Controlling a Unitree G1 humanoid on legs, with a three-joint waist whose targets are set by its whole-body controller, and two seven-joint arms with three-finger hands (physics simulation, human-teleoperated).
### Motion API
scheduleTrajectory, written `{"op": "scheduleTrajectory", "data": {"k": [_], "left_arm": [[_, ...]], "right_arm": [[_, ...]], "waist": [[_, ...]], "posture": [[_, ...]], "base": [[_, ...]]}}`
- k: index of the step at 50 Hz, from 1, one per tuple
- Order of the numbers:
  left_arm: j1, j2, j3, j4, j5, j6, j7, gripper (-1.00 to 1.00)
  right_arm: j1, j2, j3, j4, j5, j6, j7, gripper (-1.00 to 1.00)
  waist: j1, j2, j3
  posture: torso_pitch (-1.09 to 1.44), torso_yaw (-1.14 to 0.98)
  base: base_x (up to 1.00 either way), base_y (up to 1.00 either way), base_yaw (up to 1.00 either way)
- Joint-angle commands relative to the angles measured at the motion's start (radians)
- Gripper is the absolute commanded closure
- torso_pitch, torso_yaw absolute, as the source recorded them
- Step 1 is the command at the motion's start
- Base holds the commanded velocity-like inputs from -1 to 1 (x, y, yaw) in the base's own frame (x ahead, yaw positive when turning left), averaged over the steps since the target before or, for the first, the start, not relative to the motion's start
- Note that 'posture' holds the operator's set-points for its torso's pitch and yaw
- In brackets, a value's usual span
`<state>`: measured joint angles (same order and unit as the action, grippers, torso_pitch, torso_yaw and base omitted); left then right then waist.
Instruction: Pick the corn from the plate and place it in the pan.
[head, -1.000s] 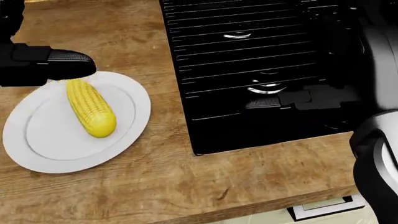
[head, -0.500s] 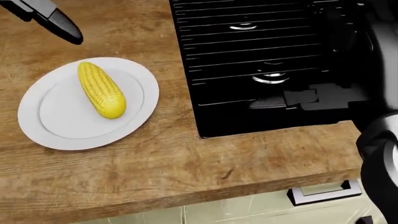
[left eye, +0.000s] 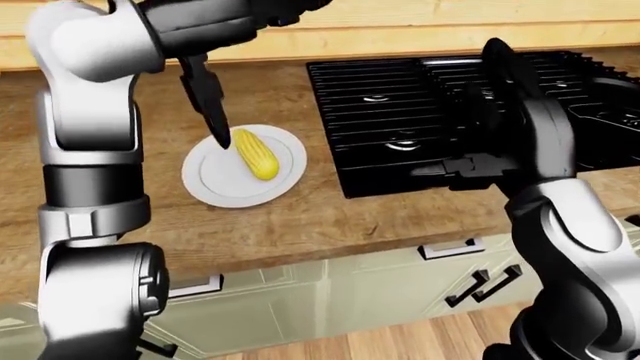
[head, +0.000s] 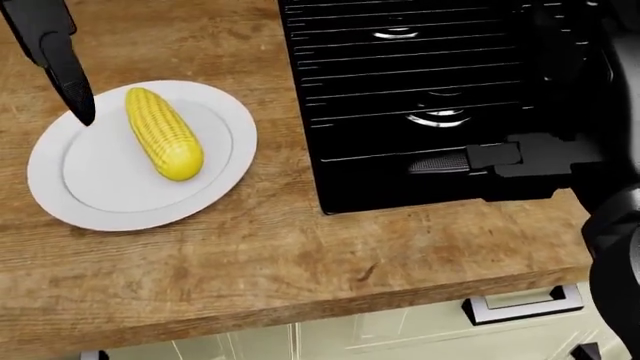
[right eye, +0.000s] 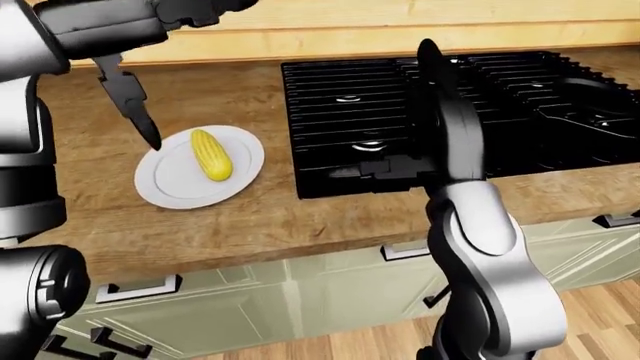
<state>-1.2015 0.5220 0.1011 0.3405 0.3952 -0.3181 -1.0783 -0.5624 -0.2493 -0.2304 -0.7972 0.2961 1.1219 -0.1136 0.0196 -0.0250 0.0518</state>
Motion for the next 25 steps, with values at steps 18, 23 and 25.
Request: {"op": "scheduleTrajectory", "data": {"k": [18, 23, 25], "left_arm": [[0.023, -0.026, 0.004, -0.061, 0.039, -0.143, -0.067, -0.99], [0.022, -0.031, 0.002, -0.069, 0.038, -0.159, -0.093, -0.80], [0.018, -0.033, 0.000, -0.060, 0.045, -0.171, -0.096, -0.84]], "right_arm": [[-0.044, -0.005, 0.006, -0.024, 0.005, -0.002, -0.021, -1.00], [-0.049, -0.005, 0.006, -0.029, 0.009, 0.004, -0.025, -1.00], [-0.049, -0.007, 0.002, -0.032, 0.011, 0.007, -0.026, -1.00]], "waist": [[0.000, 0.002, -0.028], [0.001, 0.002, -0.027], [0.001, 0.001, -0.026]], "posture": [[0.00, 0.00], [0.00, 0.00], [0.00, 0.00]], "base": [[0.00, 0.00, 0.00], [0.00, 0.00, 0.00], [0.00, 0.00, 0.00]]}}
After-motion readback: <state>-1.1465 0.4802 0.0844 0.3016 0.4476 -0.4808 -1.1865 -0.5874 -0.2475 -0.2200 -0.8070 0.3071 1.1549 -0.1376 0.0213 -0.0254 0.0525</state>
